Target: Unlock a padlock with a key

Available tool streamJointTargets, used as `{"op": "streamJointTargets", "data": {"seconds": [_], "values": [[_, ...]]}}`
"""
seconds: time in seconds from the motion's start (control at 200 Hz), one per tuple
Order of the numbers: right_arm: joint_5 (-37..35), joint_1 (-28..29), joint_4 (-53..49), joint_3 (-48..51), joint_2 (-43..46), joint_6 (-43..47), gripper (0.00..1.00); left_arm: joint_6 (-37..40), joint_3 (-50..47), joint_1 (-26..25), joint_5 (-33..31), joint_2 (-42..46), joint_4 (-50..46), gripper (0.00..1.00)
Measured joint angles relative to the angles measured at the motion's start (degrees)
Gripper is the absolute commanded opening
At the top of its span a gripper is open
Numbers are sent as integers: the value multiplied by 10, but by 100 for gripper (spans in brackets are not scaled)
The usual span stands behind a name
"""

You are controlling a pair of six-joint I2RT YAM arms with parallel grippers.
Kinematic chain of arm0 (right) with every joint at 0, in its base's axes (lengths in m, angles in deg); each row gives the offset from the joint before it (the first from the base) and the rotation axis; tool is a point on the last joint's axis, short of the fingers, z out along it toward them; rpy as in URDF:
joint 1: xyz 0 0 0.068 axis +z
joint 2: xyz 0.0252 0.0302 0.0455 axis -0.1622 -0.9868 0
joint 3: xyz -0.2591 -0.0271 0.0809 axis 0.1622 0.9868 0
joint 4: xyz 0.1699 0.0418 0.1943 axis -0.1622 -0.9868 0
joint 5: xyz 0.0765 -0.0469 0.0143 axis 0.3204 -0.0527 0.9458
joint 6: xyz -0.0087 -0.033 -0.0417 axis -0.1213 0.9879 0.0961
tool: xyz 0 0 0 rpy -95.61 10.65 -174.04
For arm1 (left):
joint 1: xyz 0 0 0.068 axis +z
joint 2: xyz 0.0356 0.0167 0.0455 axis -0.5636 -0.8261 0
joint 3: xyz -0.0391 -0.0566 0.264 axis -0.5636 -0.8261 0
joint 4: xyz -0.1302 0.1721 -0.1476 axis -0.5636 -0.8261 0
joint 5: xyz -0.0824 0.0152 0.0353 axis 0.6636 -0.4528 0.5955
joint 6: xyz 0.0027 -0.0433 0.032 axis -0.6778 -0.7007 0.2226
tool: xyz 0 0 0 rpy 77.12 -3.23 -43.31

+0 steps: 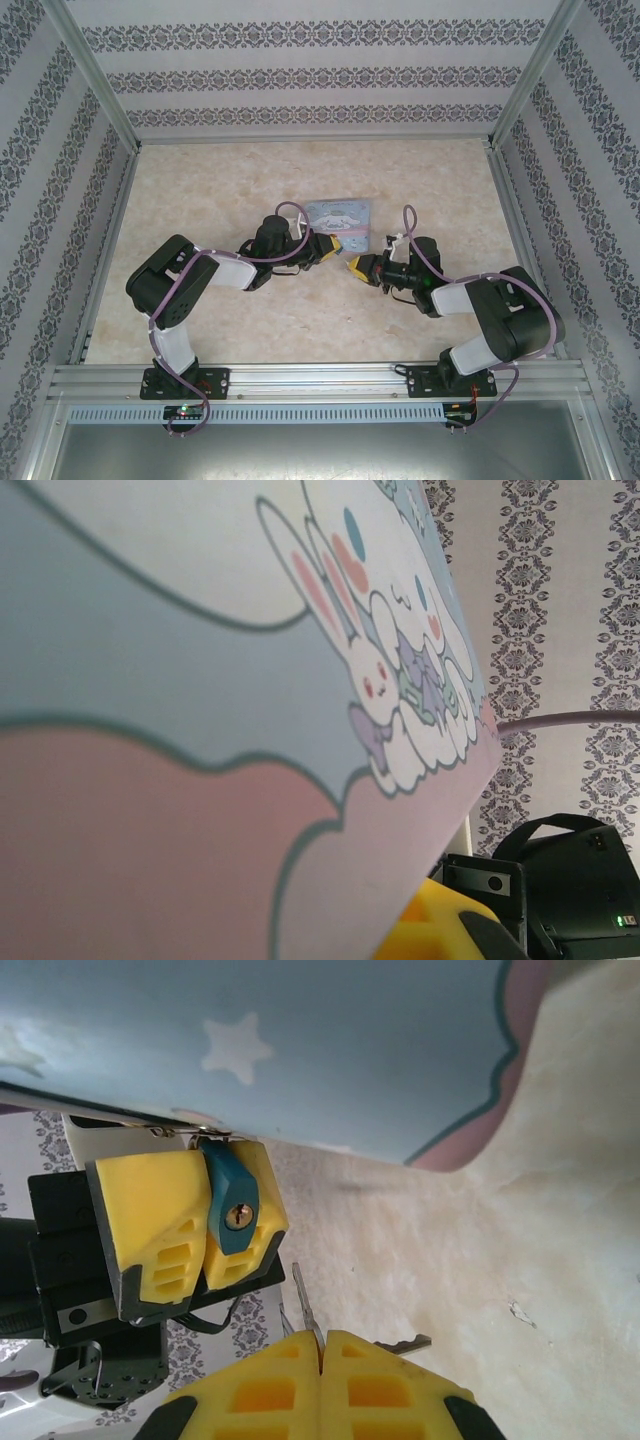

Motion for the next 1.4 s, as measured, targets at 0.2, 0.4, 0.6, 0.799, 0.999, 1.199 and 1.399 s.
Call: {"op": "streamJointTargets", "data": {"seconds": [0.2,0.4,0.6,0.799,0.999,1.199,1.399], "values": [[-6,0,3,-9,-2,-3,0,0,0,0,0,0,0,0],[-8,0,4,-16,-11,-4,0,0,-1,0,0,0,1,0],[-11,4,6,-29,-26,-9,0,0,-2,0,0,0,4,0],[-12,4,8,-40,-27,-15,0,-1,-2,0,0,0,13,0],[-12,4,8,-41,-28,-17,0,-2,-2,0,0,0,15,0],[-12,4,7,-41,-28,-17,0,-2,-7,0,-2,0,20,0],[-12,4,7,-38,-31,-16,0,-2,-8,0,-6,0,21,0]]}}
